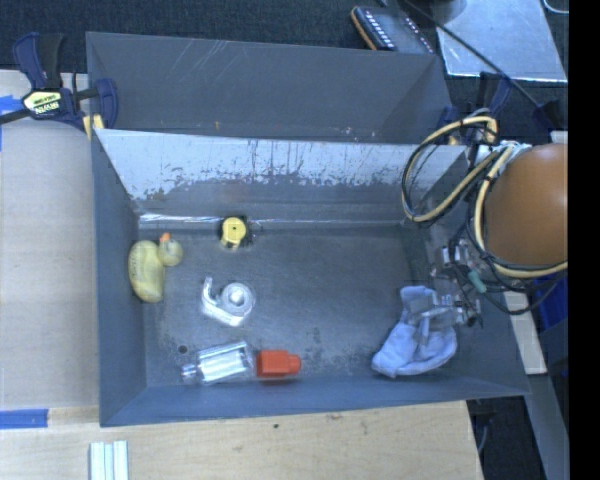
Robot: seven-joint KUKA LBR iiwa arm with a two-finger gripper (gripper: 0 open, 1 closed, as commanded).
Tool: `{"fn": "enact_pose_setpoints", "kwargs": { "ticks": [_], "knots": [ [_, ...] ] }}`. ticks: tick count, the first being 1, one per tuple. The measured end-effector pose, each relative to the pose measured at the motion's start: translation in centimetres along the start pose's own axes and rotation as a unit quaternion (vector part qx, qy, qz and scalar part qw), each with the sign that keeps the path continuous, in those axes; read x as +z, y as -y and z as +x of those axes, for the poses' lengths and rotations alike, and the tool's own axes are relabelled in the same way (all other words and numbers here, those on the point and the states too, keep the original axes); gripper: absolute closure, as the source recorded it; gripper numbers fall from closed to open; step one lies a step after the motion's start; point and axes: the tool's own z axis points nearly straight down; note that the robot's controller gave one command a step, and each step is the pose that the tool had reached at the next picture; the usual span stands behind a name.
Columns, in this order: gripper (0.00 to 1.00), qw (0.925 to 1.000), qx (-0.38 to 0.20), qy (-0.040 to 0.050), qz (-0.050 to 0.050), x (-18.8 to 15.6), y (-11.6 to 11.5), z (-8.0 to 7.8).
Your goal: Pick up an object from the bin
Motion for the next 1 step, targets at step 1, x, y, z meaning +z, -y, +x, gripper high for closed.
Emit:
{"fn": "enact_pose_setpoints", "kwargs": {
  "ticks": [1],
  "knots": [
    [1.00, 1.0000, 0.000, 0.0006, -0.002, -1.18, -0.06, -0.05]
  ]
}}
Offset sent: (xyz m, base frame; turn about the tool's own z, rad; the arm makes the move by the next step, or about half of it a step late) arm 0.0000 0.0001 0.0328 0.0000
